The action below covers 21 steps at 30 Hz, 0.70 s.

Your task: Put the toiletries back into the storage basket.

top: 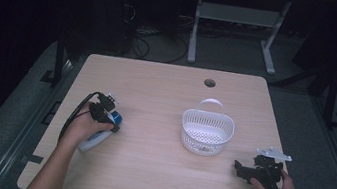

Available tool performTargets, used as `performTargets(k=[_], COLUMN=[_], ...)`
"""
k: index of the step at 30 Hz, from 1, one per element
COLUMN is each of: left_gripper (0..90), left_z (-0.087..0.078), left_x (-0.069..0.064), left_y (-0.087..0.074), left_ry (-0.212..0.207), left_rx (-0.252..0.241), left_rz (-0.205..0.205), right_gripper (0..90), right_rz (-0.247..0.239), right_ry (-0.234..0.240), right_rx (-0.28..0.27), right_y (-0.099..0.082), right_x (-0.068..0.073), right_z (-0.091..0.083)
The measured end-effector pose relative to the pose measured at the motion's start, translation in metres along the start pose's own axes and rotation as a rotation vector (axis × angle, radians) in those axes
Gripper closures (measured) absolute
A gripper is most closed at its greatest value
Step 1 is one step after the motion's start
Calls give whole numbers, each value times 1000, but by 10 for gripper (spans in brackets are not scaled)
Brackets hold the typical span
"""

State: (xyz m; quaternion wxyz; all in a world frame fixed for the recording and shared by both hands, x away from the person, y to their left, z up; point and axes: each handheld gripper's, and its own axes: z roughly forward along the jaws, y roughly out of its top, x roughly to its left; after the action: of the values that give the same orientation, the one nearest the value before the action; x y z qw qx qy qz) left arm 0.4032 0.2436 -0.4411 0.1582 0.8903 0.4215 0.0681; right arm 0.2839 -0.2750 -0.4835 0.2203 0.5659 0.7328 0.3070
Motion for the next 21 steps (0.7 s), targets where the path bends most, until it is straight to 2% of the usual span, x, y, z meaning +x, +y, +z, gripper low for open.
performTargets(k=[4, 13, 21], left_gripper=[333, 350, 354], left_z=[0, 0, -4], left_x=[-2, -4, -4], left_y=[1, 2, 0], left_ry=[18, 17, -6], left_rx=[13, 18, 3], left_rz=[15, 21, 25], right_gripper=[4, 4, 5], right_rz=[0, 0, 0], right_ry=[0, 0, 0], right_rx=[0, 0, 0], right_y=[0, 0, 0], right_x=[0, 0, 0], right_z=[0, 0, 0])
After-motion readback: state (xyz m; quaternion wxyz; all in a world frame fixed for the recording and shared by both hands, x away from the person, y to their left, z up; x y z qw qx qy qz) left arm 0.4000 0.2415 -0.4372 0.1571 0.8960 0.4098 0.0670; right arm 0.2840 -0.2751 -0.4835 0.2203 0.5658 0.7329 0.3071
